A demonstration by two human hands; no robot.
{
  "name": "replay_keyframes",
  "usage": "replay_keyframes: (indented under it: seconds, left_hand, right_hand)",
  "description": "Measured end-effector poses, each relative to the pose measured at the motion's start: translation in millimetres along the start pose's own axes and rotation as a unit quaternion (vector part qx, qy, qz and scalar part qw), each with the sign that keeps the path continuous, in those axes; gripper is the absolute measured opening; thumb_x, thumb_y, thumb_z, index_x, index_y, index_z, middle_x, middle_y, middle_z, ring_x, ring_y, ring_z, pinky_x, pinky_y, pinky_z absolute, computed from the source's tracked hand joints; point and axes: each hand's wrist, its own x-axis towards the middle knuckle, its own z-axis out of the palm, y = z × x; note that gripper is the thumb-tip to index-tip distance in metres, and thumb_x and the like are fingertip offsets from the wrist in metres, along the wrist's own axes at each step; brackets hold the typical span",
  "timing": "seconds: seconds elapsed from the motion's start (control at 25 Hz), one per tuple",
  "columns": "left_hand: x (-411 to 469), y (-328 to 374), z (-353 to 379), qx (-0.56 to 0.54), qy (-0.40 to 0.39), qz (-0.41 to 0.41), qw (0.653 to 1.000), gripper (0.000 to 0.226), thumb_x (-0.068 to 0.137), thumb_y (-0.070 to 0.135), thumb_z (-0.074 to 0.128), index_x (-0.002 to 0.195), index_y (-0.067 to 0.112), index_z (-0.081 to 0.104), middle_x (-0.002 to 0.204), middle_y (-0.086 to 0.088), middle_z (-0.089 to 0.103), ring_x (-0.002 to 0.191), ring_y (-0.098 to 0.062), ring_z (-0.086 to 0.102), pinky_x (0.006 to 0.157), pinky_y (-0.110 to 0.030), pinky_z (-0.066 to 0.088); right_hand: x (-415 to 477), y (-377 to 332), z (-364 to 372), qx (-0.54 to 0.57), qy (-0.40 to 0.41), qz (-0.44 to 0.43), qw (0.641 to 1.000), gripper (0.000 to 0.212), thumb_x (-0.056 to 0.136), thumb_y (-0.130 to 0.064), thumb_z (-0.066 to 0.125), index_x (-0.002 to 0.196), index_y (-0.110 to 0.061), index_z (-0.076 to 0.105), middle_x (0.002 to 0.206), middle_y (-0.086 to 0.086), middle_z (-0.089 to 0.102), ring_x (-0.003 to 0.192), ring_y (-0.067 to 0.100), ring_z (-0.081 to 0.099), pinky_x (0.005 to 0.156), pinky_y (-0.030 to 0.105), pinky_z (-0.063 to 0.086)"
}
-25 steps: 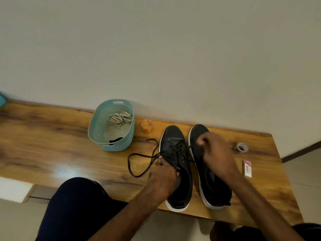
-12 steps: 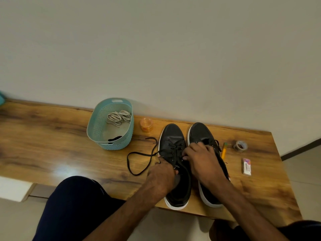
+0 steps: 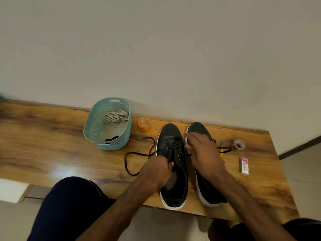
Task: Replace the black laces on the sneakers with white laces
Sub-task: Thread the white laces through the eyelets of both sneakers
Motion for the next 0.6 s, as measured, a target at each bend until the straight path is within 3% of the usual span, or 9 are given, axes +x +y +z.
replay_keyframes:
  seconds: [0.16,0.4,0.52,0.6]
  left_hand:
    - [-6.9,10.1,5.8,0.076,0.012,0.006,0.997,0.025,0.101,0.021,0.045,0.115,0.005,0.059,0.113,-0.012,0.064,0.100,-0.024,0.065,0.081,-0.033,0.052]
    - [-3.1,12.2,7.8,0.108,-0.004,-0.009,0.994,0.028,0.097,0.012,0.047,0.123,0.001,0.052,0.122,-0.014,0.059,0.106,-0.024,0.063,0.088,-0.036,0.055]
    - [-0.8,12.6,10.8,0.112,0.000,-0.018,0.994,0.031,0.097,0.010,0.048,0.126,-0.001,0.049,0.123,-0.015,0.058,0.108,-0.024,0.062,0.089,-0.035,0.054]
    - [1.4,10.7,7.6,0.126,0.009,-0.014,0.992,0.036,0.098,0.010,0.046,0.131,-0.003,0.043,0.123,-0.015,0.060,0.109,-0.025,0.062,0.087,-0.033,0.052]
  right_hand:
    - [-4.3,-8.4,24.7,0.079,-0.077,-0.037,0.993,0.044,0.102,-0.017,0.048,0.146,-0.020,0.046,0.143,-0.002,0.051,0.128,0.016,0.042,0.105,0.031,0.040]
    - [-4.0,-8.4,29.4,0.115,-0.036,0.016,0.993,0.017,0.098,-0.025,0.058,0.114,-0.022,0.064,0.107,-0.008,0.053,0.098,0.008,0.042,0.086,0.026,0.040]
    - [-6.3,-13.8,30.7,0.101,-0.043,0.026,0.994,0.004,0.098,-0.024,0.057,0.095,-0.022,0.060,0.101,-0.008,0.050,0.095,0.011,0.045,0.082,0.030,0.042]
    - [-6.7,-14.9,31.1,0.091,-0.052,0.036,0.994,0.004,0.099,-0.025,0.054,0.097,-0.023,0.057,0.104,-0.007,0.051,0.097,0.012,0.047,0.084,0.034,0.045]
